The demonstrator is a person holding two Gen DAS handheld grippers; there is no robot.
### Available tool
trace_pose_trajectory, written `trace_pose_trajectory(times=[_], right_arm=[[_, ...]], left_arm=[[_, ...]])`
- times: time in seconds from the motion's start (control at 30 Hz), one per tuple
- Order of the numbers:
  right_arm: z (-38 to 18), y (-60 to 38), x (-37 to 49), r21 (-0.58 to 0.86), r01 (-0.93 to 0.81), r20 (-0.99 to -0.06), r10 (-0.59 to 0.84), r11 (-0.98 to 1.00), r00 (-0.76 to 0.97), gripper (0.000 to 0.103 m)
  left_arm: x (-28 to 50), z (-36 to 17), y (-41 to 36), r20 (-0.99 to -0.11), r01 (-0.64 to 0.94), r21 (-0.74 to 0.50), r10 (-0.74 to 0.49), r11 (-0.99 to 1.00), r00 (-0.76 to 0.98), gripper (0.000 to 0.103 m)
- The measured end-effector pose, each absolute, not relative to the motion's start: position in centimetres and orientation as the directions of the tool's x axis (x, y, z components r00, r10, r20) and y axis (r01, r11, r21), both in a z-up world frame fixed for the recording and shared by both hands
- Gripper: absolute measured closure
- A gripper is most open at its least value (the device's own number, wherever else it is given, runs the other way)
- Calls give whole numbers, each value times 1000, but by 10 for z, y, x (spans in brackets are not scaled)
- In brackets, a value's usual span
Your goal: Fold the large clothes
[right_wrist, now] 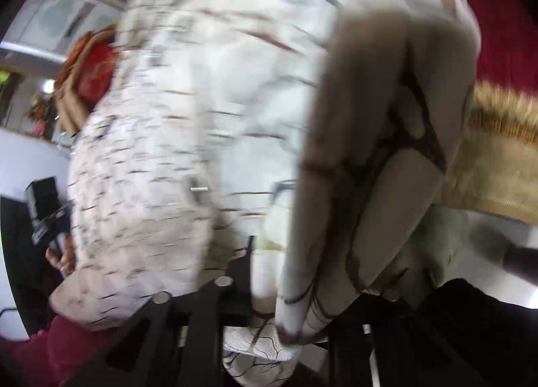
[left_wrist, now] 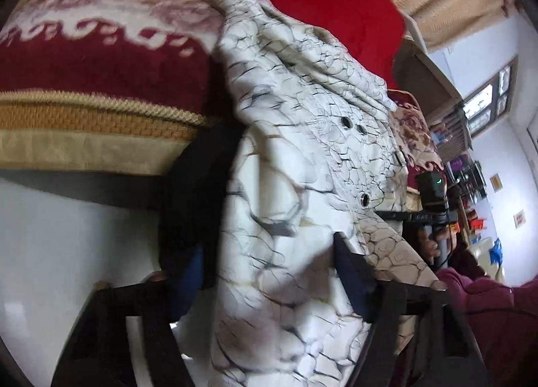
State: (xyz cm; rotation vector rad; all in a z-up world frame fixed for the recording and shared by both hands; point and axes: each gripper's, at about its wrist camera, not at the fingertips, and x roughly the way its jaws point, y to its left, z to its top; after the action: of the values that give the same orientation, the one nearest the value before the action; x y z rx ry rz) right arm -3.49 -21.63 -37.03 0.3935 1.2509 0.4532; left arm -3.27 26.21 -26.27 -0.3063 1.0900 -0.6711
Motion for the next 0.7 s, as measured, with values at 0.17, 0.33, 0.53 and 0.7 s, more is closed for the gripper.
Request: trace_pose_trajectory(times=[0.17,0.33,0.53,0.7], right_arm=[[-282,-190,-53,466,-312,-742,558,828,371,91],[-229,-185,-52,502,-404,-608,644,765,464,91],[-220,-172,-48,506,-400,-604,645,764,468,92],[-183,-174,-39,516,-420,-542,665,746,514,92]], left_arm=[[-46,-240,241,-755,455,-414,-576,789,313,48],[-41,-245,222,-767,478,-400,-571,782,293,89],[-42,-216,224,-708,492,-440,-627,752,326,96],[-18,-165,226,-598,512,-486,-696,709,397,97]])
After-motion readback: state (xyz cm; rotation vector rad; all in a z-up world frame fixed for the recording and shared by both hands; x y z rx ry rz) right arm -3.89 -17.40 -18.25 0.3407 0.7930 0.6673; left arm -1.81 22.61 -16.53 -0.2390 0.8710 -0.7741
